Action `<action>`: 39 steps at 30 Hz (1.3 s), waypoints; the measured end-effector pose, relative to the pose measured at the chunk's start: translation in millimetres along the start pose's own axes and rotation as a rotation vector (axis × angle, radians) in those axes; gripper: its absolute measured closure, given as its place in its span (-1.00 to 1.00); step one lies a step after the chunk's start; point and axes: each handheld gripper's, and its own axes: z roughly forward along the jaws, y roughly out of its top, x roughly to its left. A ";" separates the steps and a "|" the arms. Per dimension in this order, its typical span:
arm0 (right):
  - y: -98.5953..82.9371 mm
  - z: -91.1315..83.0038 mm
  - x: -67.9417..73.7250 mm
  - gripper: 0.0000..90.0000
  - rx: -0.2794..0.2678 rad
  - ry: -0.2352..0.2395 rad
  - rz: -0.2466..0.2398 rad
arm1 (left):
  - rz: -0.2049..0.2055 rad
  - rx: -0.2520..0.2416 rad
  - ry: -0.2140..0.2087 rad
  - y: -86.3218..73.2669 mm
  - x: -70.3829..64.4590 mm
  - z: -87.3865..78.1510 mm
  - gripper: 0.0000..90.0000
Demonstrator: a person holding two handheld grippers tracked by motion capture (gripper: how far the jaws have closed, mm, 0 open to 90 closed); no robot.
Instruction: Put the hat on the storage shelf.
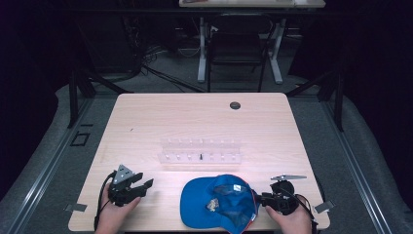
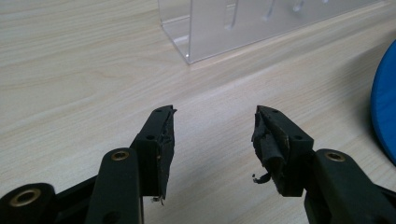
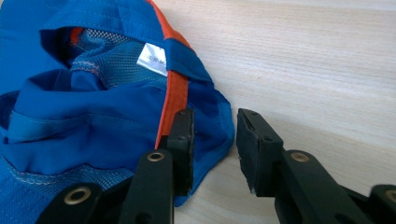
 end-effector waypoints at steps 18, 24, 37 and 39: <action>3.0 19.5 7.3 0.46 0.045 -0.038 -0.048 | 0.011 0.002 -0.001 0.0 -2.8 2.7 0.08; 3.5 20.3 10.5 0.64 0.059 -0.056 -0.068 | 0.012 0.002 0.006 -0.1 -3.0 3.0 0.08; 5.8 16.0 10.6 0.90 0.046 -0.050 -0.063 | 0.015 0.007 -0.002 0.3 -2.7 2.6 0.08; 8.0 13.3 10.6 0.92 0.036 -0.051 -0.064 | 0.012 -0.001 0.001 0.0 -2.8 2.5 0.08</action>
